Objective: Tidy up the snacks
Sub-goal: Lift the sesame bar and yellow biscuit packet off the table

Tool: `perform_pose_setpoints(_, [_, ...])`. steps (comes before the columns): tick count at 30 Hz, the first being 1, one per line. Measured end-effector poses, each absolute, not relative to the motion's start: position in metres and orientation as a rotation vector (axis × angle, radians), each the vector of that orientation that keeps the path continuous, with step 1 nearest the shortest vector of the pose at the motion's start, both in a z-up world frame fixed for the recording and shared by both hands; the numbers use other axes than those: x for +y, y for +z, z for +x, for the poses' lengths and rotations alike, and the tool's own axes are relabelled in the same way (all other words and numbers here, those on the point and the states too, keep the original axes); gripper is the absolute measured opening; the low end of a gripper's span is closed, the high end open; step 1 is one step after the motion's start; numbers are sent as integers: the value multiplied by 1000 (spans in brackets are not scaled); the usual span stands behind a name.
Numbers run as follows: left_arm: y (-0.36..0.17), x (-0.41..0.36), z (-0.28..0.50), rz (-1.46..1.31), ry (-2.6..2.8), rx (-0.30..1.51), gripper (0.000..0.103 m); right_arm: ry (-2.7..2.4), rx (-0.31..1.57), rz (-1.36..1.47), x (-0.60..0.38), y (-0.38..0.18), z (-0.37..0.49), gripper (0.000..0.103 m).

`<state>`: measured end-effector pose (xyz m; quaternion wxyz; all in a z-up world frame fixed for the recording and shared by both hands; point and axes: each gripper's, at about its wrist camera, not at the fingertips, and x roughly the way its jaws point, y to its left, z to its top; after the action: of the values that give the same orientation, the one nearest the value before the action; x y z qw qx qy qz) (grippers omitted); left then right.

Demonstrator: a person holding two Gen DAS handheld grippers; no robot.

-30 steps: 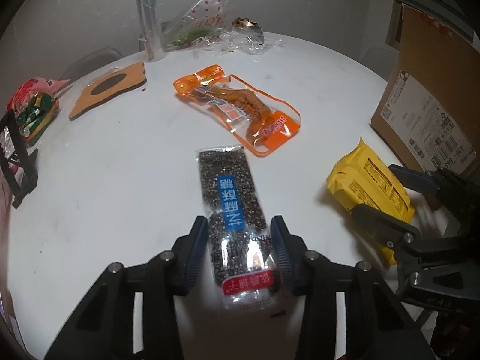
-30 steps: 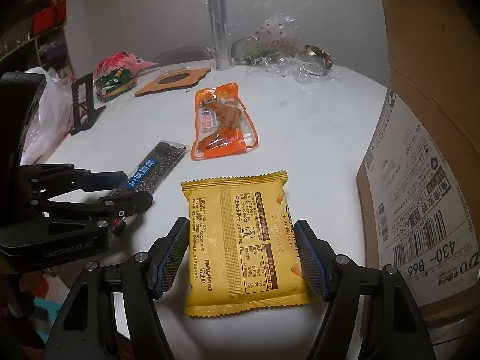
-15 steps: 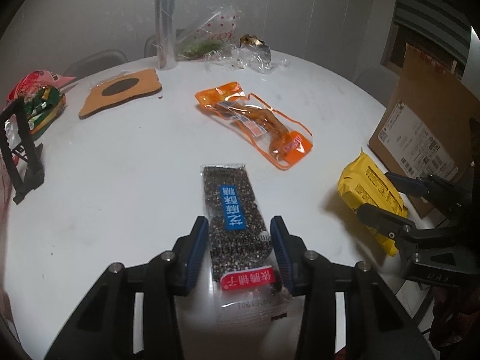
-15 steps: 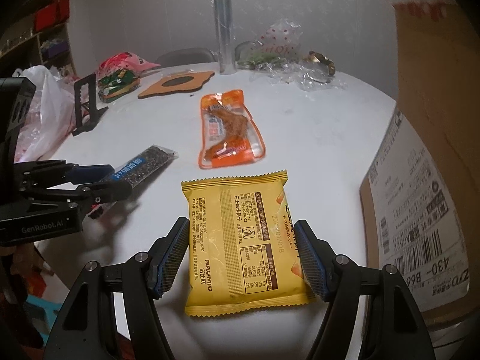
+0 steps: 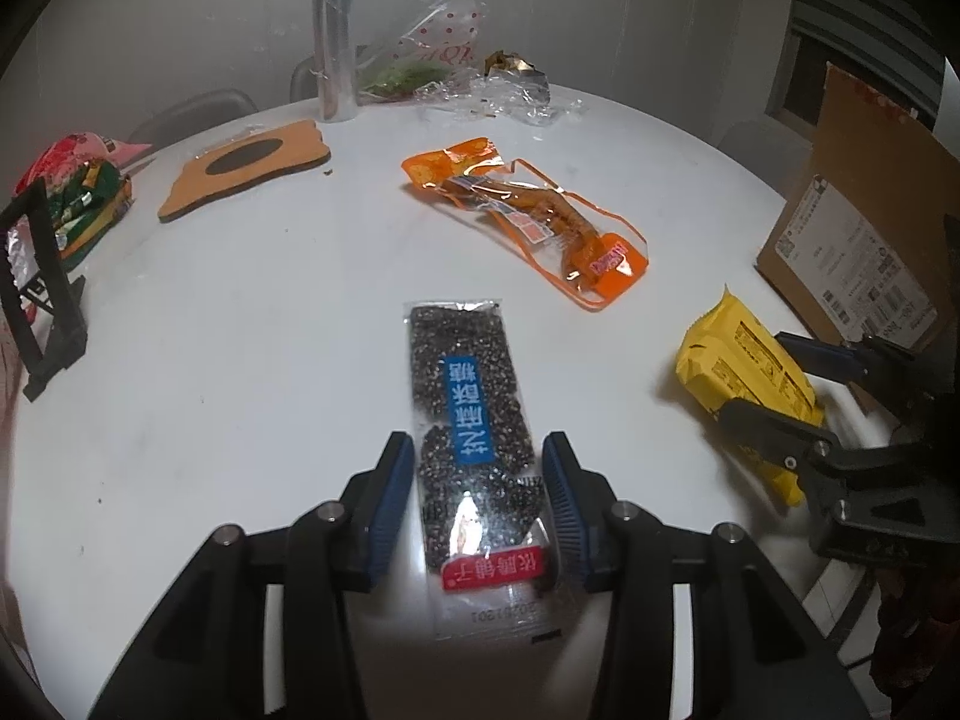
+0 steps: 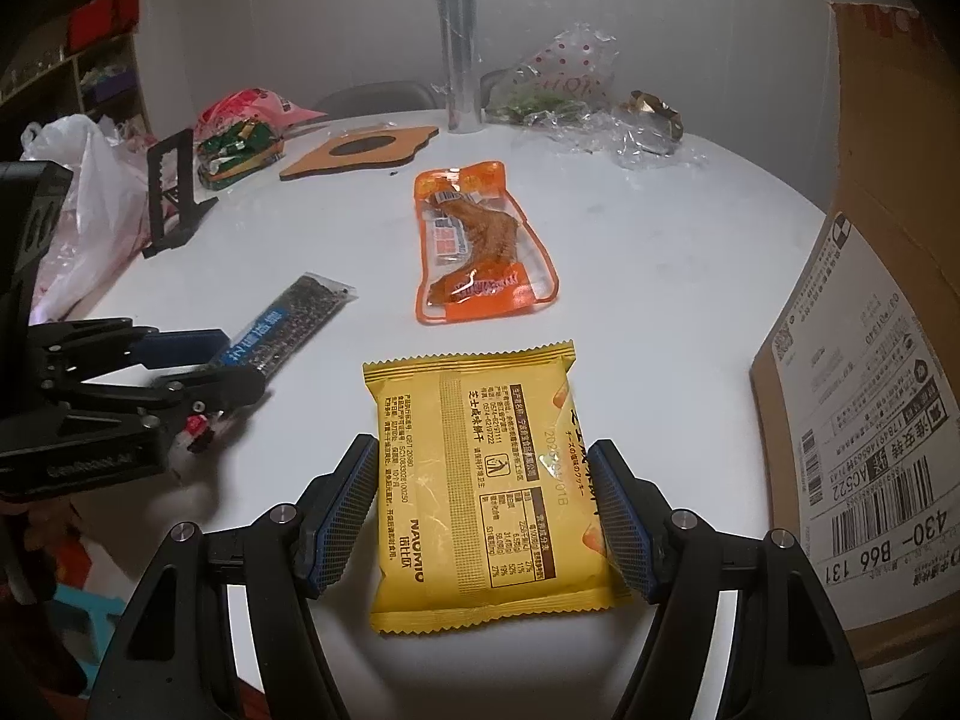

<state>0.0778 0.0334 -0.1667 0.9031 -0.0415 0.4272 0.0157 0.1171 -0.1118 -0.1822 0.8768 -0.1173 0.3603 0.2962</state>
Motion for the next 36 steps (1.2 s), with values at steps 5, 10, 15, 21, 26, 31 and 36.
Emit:
perform_pose_setpoints(5, [-167, 29, 86, -87, 67, 885, 41, 615, 744, -248, -112, -182, 117, 68])
perform_pose_setpoints(10, [-167, 26, 94, -85, 81, 891, 44, 624, 741, -241, -113, -182, 119, 68])
perform_pose_setpoints(15, [-167, 21, 99, -79, 96, 890, 50, 627, 736, -230, -115, -182, 122, 68])
perform_pose_setpoints(21, [-167, 22, 101, -71, 116, 883, 37, 630, 733, -225, -116, -183, 122, 68])
perform_pose_setpoints(26, [-166, 25, 99, -86, 93, 880, 35, 628, 731, -222, -117, -182, 121, 68])
perform_pose_setpoints(31, [-161, 35, 92, -115, 89, 859, 34, 626, 720, -228, -118, -176, 121, 68])
perform_pose_setpoints(36, [-145, 46, 80, -119, 95, 808, 34, 649, 701, -234, -115, -162, 117, 68])
